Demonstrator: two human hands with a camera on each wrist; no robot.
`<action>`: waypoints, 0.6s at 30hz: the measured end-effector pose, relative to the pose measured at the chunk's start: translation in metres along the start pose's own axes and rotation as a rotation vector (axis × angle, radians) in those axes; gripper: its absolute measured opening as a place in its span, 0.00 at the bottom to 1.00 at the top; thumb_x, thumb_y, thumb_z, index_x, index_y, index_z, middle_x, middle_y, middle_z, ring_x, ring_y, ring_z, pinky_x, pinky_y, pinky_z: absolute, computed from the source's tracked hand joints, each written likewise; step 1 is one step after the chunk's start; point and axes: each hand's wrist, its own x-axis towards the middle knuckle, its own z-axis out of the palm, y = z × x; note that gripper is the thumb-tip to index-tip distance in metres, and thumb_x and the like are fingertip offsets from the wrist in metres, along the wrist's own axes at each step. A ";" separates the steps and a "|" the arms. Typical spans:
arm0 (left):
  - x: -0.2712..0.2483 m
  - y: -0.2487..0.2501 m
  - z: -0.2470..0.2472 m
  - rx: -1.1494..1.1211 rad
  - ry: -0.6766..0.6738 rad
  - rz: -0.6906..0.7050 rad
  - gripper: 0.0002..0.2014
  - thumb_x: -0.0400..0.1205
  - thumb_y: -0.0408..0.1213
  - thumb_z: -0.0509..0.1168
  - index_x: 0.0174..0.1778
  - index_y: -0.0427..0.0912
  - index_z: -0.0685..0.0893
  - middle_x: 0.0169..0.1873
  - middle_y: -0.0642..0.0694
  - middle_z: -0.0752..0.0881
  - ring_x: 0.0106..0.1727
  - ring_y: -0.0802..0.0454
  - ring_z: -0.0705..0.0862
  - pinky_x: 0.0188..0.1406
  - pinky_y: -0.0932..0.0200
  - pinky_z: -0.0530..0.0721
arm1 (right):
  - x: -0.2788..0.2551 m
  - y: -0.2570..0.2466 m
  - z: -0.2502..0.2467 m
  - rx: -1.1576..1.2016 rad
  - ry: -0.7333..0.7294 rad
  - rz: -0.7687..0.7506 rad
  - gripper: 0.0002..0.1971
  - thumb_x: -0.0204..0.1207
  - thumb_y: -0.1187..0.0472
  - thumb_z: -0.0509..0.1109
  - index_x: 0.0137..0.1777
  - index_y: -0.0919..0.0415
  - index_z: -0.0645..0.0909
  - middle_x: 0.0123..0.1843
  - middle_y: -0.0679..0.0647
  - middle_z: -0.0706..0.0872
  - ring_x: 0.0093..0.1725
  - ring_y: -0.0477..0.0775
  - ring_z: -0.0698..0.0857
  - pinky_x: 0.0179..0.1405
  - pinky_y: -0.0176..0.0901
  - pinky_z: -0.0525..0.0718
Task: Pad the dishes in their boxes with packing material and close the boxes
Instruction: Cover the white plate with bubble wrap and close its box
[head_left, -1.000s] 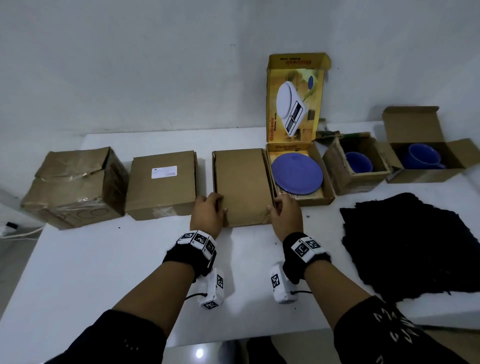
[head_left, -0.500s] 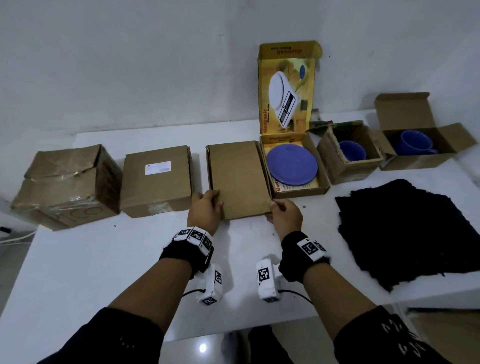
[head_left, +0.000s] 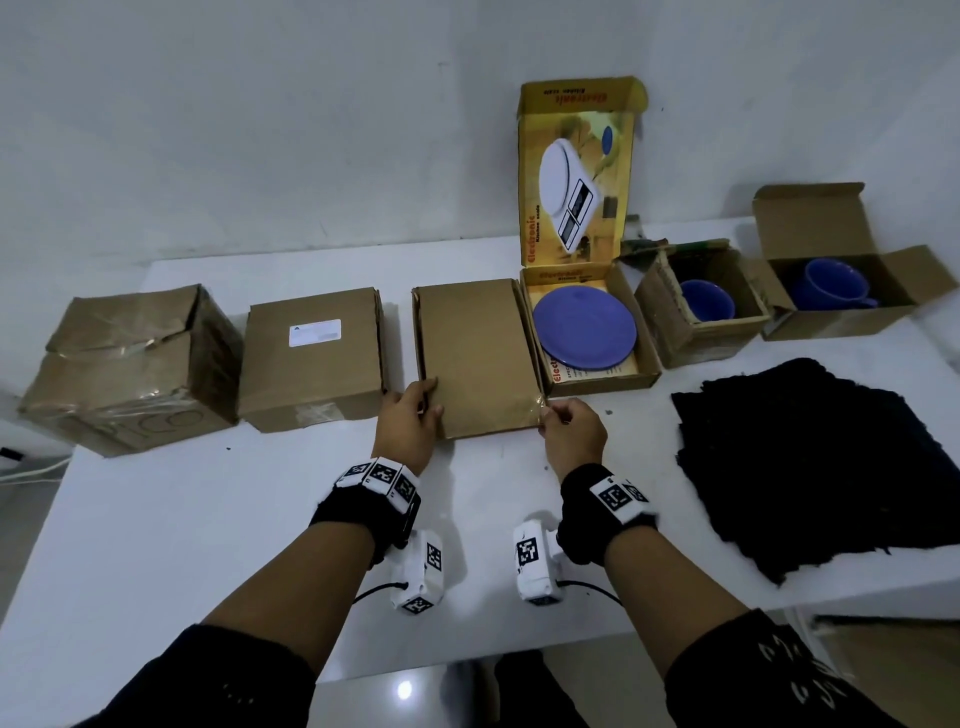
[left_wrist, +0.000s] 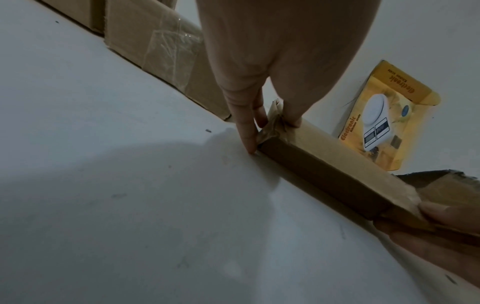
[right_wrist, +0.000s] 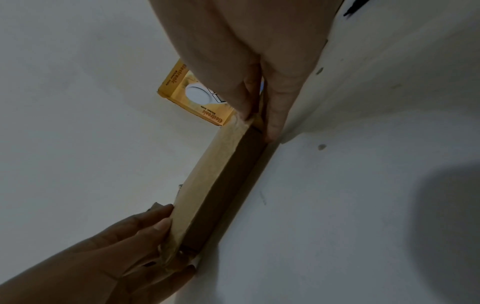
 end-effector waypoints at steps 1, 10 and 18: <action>0.000 -0.001 -0.001 -0.006 -0.006 0.002 0.21 0.82 0.34 0.64 0.73 0.45 0.75 0.56 0.35 0.76 0.53 0.40 0.82 0.59 0.62 0.72 | 0.000 -0.001 -0.001 0.006 -0.017 -0.003 0.05 0.77 0.68 0.68 0.50 0.63 0.82 0.46 0.56 0.85 0.52 0.62 0.86 0.59 0.57 0.84; -0.012 -0.007 0.002 -0.244 0.033 -0.195 0.18 0.80 0.37 0.68 0.65 0.40 0.79 0.56 0.41 0.86 0.56 0.41 0.85 0.62 0.47 0.81 | 0.015 -0.011 -0.014 -0.435 -0.251 -0.388 0.27 0.78 0.76 0.62 0.76 0.61 0.71 0.71 0.61 0.79 0.70 0.59 0.77 0.68 0.37 0.71; -0.014 -0.015 0.006 -0.391 0.086 -0.305 0.13 0.75 0.43 0.73 0.51 0.39 0.89 0.42 0.44 0.91 0.46 0.48 0.90 0.59 0.49 0.84 | 0.021 -0.012 -0.013 -0.529 -0.262 -0.398 0.26 0.77 0.76 0.64 0.76 0.63 0.71 0.73 0.61 0.77 0.73 0.58 0.75 0.69 0.33 0.66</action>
